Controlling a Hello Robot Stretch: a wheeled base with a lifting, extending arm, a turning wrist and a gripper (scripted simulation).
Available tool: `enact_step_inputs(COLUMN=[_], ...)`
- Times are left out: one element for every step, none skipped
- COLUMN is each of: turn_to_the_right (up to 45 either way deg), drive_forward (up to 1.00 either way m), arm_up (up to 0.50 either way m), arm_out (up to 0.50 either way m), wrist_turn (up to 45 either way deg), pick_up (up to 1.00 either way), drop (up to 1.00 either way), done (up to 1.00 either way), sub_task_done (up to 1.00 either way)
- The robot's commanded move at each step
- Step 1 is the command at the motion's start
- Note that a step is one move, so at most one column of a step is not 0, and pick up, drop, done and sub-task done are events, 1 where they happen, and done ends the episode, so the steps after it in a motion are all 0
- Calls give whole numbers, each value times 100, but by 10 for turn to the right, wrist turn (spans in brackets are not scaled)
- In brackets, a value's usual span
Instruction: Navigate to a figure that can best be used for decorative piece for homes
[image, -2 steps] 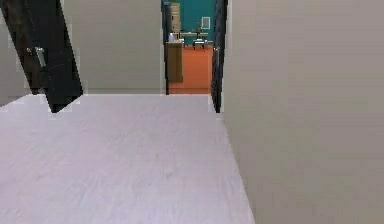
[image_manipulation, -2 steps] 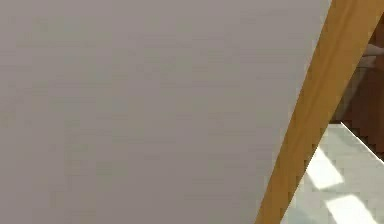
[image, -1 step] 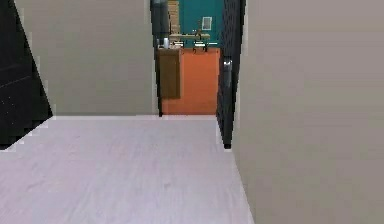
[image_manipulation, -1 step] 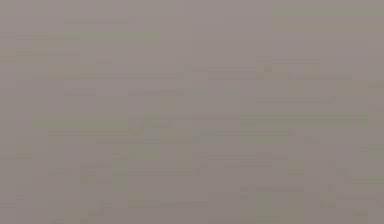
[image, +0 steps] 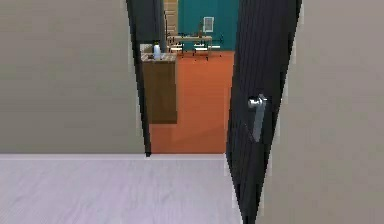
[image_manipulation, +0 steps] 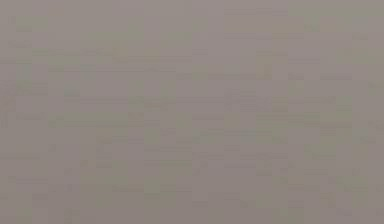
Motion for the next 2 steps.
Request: enact_step_inputs(turn_to_the_right=[30,0], drive_forward=[0,100], arm_up=[0,0], arm_out=[0,0], wrist_turn=[0,0], pick_up=[0,0], drop=[0,0], done=[0,0], sub_task_done=[0,0])
